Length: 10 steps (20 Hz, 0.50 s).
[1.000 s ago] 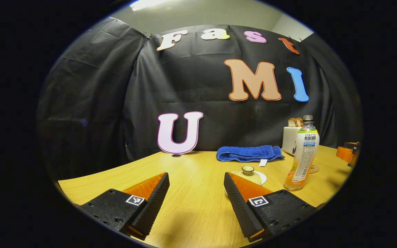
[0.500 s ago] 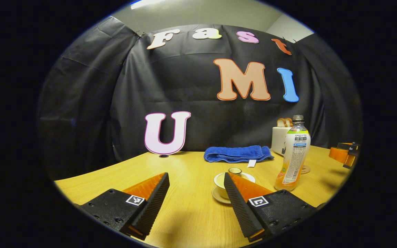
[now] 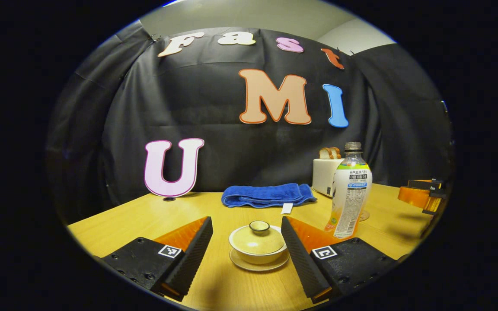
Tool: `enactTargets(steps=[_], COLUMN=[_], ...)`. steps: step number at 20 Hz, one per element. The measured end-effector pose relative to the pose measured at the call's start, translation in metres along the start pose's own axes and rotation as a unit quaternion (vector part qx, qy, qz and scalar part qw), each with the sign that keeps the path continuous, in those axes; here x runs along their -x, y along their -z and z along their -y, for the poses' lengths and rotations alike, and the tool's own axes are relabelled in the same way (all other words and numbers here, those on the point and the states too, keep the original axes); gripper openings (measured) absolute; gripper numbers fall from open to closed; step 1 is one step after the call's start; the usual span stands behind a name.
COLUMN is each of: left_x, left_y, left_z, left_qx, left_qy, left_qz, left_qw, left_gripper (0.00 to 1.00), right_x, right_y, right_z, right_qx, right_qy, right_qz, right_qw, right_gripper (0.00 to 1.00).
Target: Open the teacup lid with one hand, grasp the water bottle and pour water into the teacup with the other hand; after pouring, place the water bottle on the coaster and then close the teacup lid.
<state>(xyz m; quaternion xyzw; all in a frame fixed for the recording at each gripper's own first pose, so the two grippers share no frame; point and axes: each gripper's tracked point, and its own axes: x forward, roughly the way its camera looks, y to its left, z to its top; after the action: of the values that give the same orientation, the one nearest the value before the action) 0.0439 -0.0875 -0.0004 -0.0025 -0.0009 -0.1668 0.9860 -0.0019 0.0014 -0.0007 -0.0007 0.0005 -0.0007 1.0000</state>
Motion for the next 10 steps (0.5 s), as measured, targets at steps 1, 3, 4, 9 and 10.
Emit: enactTargets(steps=[1, 3, 4, 9, 10], left_x=[-0.002, -0.008, -0.01, -0.024, -0.026], left_y=[0.0, 0.001, 0.001, 0.005, 0.005], left_z=[0.003, 0.008, 0.01, 0.015, 0.016], left_qx=[0.001, 0.001, 0.001, 0.0, -0.002], left_qy=[0.009, 0.021, 0.026, 0.038, 0.042], left_qz=[0.001, 0.0, 0.0, -0.009, -0.012], left_qw=[1.0, 1.0, 1.0, 0.999, 0.999], left_gripper=[0.93, 0.93, 0.93, 0.89, 0.91], right_x=[0.0, 0.0, 0.0, 0.0, 0.0], right_y=[0.0, 0.0, 0.0, 0.0, 0.0], right_z=[0.0, 0.0, 0.0, 0.0, 0.0], right_qx=[0.0, 0.0, 0.0, 0.0, 0.0], right_qy=[0.0, 0.0, 0.0, 0.0, 0.0], right_qz=[0.0, 0.0, 0.0, 0.0, 0.0], right_qw=[1.0, 1.0, 1.0, 1.0, 1.0], right_gripper=[0.97, 0.95, 0.95, 0.95, 0.97])
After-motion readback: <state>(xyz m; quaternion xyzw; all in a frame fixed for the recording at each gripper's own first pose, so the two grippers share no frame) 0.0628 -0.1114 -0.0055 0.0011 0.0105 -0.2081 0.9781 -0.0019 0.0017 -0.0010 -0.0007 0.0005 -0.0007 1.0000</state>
